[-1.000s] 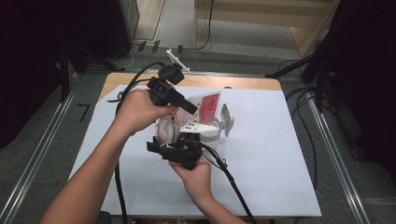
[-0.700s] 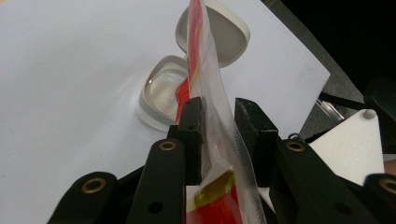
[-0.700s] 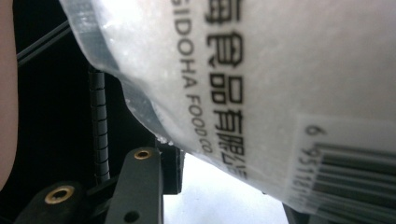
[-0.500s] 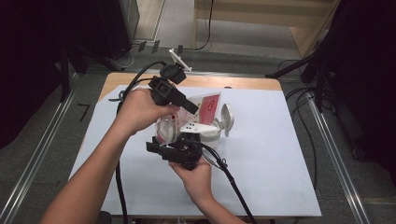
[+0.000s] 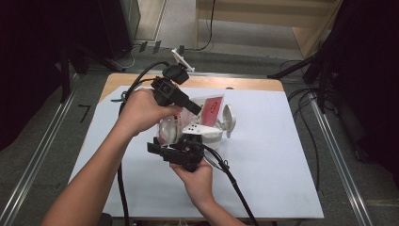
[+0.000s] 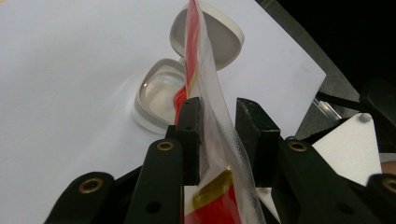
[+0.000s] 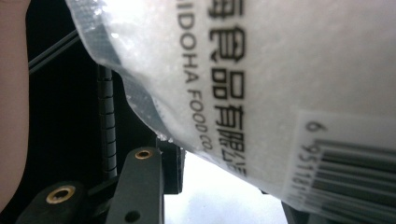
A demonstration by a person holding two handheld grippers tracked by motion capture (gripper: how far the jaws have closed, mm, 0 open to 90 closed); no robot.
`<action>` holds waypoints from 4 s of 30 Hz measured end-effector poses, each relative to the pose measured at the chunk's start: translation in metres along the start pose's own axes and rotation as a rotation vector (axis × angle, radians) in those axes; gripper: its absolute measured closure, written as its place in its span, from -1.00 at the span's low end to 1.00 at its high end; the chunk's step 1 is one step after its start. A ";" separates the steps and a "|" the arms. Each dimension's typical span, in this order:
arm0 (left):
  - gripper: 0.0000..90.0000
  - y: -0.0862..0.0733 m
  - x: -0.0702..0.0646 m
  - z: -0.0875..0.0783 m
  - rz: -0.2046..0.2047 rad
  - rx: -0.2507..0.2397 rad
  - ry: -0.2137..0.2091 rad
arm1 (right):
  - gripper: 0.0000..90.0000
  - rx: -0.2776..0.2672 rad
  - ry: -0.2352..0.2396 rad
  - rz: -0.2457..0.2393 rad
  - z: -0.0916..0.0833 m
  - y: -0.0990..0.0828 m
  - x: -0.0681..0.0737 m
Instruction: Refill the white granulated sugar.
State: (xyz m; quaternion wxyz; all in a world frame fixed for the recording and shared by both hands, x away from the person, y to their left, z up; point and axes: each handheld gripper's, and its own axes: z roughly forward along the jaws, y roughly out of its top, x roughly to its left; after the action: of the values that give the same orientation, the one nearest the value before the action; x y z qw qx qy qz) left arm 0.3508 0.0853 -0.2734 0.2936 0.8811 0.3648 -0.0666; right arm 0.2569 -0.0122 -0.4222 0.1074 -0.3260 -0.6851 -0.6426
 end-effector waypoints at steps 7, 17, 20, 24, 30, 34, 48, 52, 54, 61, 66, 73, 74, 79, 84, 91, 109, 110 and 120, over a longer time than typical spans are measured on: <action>0.62 0.000 0.000 0.001 0.002 0.003 0.005 | 0.36 0.014 0.007 -0.018 0.000 0.000 -0.001; 0.63 0.000 -0.002 0.001 -0.004 0.011 0.006 | 0.43 0.031 -0.020 -0.071 0.001 -0.002 0.002; 0.62 0.000 -0.002 0.000 0.001 0.008 0.003 | 0.44 0.029 -0.022 -0.075 0.000 -0.001 0.001; 0.61 0.000 -0.002 0.001 0.002 0.003 0.001 | 0.44 0.023 -0.019 -0.064 0.000 -0.001 0.000; 0.59 -0.001 -0.001 0.000 0.000 -0.004 0.003 | 0.45 0.013 0.013 -0.024 0.000 -0.001 -0.001; 0.57 -0.001 -0.001 -0.002 0.003 -0.011 -0.002 | 0.45 0.007 0.018 -0.018 0.000 0.000 0.000; 0.55 0.003 -0.001 -0.003 0.018 -0.004 0.011 | 0.44 0.001 0.030 -0.014 -0.001 0.004 -0.002; 0.58 0.003 -0.002 -0.001 0.021 0.011 0.015 | 0.44 0.025 0.015 -0.034 -0.002 0.003 -0.004; 0.59 0.003 -0.002 -0.001 0.021 0.016 0.016 | 0.44 0.029 0.012 -0.031 -0.003 0.003 -0.004; 0.58 0.004 -0.002 0.001 0.017 0.013 0.024 | 0.35 0.020 0.030 0.004 -0.001 0.004 -0.006; 0.59 0.004 -0.002 0.001 0.012 0.015 0.021 | 0.38 0.015 0.013 -0.010 -0.002 0.003 -0.004; 0.59 0.005 -0.004 0.002 0.017 0.010 0.021 | 0.43 0.012 0.000 -0.034 -0.002 0.003 -0.001; 0.59 0.005 -0.005 0.002 0.013 0.006 0.021 | 0.43 0.012 -0.001 -0.034 -0.002 0.003 -0.002; 0.59 0.005 -0.005 0.001 0.023 0.007 0.020 | 0.43 0.002 -0.007 -0.031 -0.002 0.002 -0.001; 0.60 0.003 -0.006 0.002 0.023 0.005 0.023 | 0.43 -0.006 -0.012 -0.046 -0.001 0.000 -0.002; 0.60 0.003 -0.007 0.001 0.023 0.005 0.028 | 0.43 -0.008 -0.006 -0.036 0.000 0.000 -0.002; 0.60 0.002 -0.007 0.000 0.015 -0.002 0.025 | 0.43 0.007 -0.010 -0.041 0.000 0.001 -0.002; 0.61 0.002 -0.007 0.000 0.020 0.002 0.027 | 0.43 0.005 -0.013 -0.044 0.000 0.001 -0.002; 0.62 -0.004 -0.005 -0.001 0.007 -0.015 0.019 | 0.43 0.006 -0.030 -0.053 0.003 -0.002 0.000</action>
State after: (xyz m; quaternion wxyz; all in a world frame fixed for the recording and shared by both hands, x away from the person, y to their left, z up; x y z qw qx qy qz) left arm 0.3440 0.0850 -0.2730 0.2969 0.8807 0.3650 -0.0544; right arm 0.2568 -0.0089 -0.4246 0.0812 -0.3169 -0.6970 -0.6381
